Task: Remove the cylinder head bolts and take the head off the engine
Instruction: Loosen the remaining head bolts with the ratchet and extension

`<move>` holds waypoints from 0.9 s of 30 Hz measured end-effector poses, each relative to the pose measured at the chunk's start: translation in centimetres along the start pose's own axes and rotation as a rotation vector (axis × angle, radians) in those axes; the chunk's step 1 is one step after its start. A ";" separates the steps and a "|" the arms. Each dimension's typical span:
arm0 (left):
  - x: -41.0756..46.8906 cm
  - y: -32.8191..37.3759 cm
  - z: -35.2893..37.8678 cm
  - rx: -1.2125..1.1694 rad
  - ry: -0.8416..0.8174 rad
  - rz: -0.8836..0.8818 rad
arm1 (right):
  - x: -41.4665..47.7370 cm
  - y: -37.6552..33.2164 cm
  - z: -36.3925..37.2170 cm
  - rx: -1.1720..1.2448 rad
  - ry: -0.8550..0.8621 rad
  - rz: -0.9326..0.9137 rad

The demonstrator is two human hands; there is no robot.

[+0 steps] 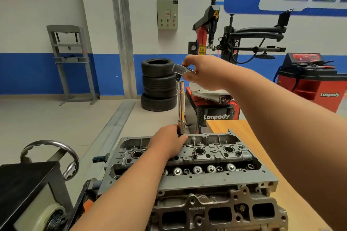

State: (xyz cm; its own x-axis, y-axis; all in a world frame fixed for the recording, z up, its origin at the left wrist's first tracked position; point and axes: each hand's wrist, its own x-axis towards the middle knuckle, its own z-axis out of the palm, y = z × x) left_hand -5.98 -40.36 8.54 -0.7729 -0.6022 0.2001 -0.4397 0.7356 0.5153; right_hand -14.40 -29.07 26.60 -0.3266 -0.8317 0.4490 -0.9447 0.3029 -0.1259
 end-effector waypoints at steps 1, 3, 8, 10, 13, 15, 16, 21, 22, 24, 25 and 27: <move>0.0 -0.1 0.0 -0.007 0.001 0.006 | 0.2 -0.5 -0.4 -0.065 -0.025 0.003; 0.0 -0.1 0.1 -0.013 0.007 0.020 | 0.7 -1.6 -1.3 -0.202 -0.078 0.010; 0.0 -0.2 0.2 -0.030 0.016 0.019 | 1.4 -3.4 -1.9 -0.350 -0.153 0.030; 0.1 -0.2 0.2 -0.039 0.014 0.022 | 1.5 -3.4 -1.6 -0.324 -0.160 0.042; 0.1 -0.2 0.2 -0.051 0.013 0.025 | 1.6 -3.4 -1.6 -0.307 -0.160 0.058; 0.2 -0.2 0.1 -0.051 0.008 0.027 | 1.6 -3.2 -1.6 -0.299 -0.151 0.070; 0.2 -0.3 0.1 -0.053 0.005 0.028 | 1.5 -3.0 -1.6 -0.282 -0.143 0.079; 0.3 -0.3 0.1 -0.058 -0.012 0.026 | 1.1 -2.3 -1.4 -0.239 -0.122 0.111; 0.3 -0.3 0.0 -0.057 -0.012 0.025 | 1.0 -2.2 -1.4 -0.241 -0.125 0.116; 0.3 -0.3 0.0 -0.056 -0.008 0.024 | 0.8 -2.3 -1.5 -0.260 -0.137 0.125; 0.3 -0.3 0.0 -0.055 -0.005 0.022 | 0.7 -2.5 -1.5 -0.272 -0.144 0.129; 0.2 -0.2 0.0 -0.049 0.000 0.017 | 0.8 -3.2 -1.5 -0.296 -0.153 0.136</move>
State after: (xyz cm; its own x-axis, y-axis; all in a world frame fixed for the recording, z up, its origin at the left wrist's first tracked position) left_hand -6.06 -40.65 8.49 -0.7801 -0.5898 0.2088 -0.4038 0.7295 0.5520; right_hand -11.60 -29.99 28.72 -0.4709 -0.8276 0.3054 -0.8495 0.5188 0.0962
